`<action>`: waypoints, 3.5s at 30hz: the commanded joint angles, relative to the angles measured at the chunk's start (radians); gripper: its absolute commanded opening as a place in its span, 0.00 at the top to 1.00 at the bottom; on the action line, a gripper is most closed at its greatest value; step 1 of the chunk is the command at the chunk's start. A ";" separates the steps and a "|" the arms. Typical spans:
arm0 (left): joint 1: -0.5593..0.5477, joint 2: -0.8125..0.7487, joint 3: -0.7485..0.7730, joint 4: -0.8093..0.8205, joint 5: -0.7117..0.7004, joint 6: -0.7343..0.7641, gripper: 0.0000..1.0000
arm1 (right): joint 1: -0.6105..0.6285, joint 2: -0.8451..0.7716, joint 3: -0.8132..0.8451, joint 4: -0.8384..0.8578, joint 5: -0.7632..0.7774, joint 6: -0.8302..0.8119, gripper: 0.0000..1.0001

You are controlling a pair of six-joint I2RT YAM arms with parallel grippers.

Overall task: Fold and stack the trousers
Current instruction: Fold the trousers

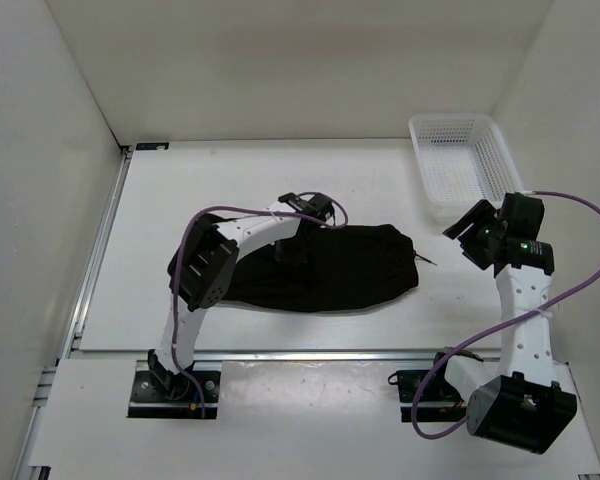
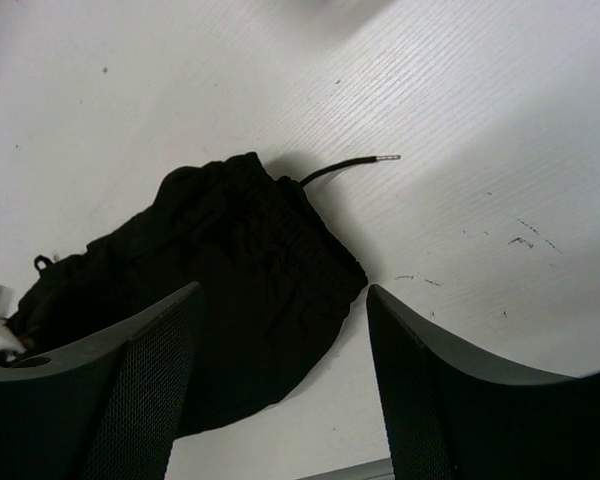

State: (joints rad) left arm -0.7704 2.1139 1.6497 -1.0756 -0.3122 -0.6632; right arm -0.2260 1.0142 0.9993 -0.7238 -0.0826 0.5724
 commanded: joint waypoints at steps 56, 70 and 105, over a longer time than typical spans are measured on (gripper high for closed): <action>0.806 -0.480 0.235 -0.191 -0.076 0.143 0.90 | 0.002 0.009 0.035 -0.006 -0.049 -0.008 0.25; 0.456 -0.516 0.157 -0.228 -0.152 -0.051 0.90 | 0.002 0.000 0.015 0.003 -0.049 -0.008 0.25; 0.812 -0.525 -0.295 0.077 0.117 0.027 0.75 | 1.074 0.970 0.835 0.127 -0.003 -0.149 0.62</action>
State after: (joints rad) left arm 0.0315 1.5326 1.3308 -1.0843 -0.2611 -0.6453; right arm 0.8421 1.8736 1.7149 -0.6010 -0.0650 0.4648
